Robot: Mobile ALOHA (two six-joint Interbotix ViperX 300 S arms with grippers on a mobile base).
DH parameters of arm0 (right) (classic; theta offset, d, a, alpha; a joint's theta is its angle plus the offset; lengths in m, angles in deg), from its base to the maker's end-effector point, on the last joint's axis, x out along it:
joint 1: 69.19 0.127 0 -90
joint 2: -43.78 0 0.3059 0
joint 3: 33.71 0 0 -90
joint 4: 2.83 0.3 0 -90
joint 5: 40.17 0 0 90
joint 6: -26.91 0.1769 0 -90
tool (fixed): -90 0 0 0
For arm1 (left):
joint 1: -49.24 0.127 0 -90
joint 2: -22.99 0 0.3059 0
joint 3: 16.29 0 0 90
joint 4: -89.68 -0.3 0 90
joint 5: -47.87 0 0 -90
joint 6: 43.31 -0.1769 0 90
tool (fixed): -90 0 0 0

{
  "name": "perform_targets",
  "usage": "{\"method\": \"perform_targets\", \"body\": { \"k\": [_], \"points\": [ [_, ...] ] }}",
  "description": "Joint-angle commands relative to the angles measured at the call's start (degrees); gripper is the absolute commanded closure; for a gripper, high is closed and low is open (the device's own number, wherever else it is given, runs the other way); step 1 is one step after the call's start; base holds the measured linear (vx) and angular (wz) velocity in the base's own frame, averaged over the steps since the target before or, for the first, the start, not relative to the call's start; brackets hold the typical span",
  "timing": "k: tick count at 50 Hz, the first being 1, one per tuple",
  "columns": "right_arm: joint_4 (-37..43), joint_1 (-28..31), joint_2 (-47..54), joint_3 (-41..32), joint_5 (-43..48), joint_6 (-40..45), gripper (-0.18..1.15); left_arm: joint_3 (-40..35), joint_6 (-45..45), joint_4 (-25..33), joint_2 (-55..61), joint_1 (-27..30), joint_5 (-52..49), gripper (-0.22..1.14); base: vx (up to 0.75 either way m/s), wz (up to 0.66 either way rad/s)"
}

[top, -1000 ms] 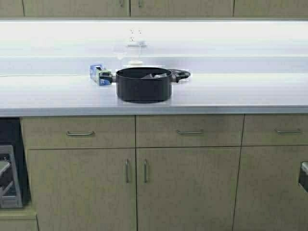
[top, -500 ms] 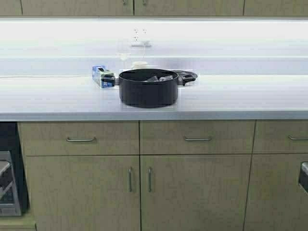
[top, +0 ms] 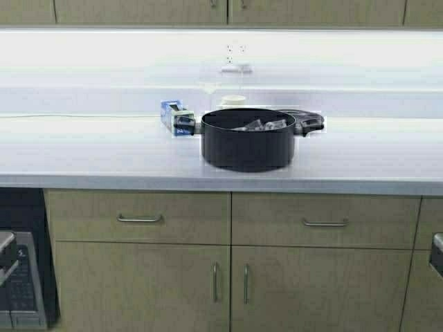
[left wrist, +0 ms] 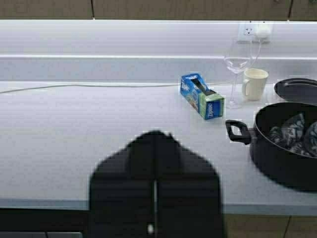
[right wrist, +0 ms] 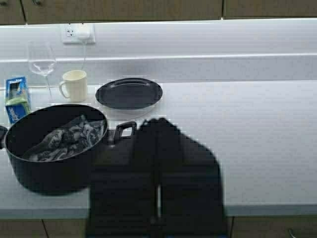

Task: Open the cabinet, put the pot inside, then close it

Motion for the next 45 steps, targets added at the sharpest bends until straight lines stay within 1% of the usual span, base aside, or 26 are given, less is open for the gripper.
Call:
{"method": "perform_targets", "body": {
  "k": [1, 45],
  "points": [
    [0.0, 0.0, 0.3, -1.1, 0.3, 0.1, 0.92, -1.3, 0.0, -0.2, 0.3, -0.1, 0.4, 0.89, 0.23, 0.06],
    [0.0, 0.0, 1.5, -0.8, 0.4, -0.2, 0.92, -0.9, 0.0, -0.2, 1.0, -0.1, 0.4, 0.89, 0.25, -0.01]
  ]
}}
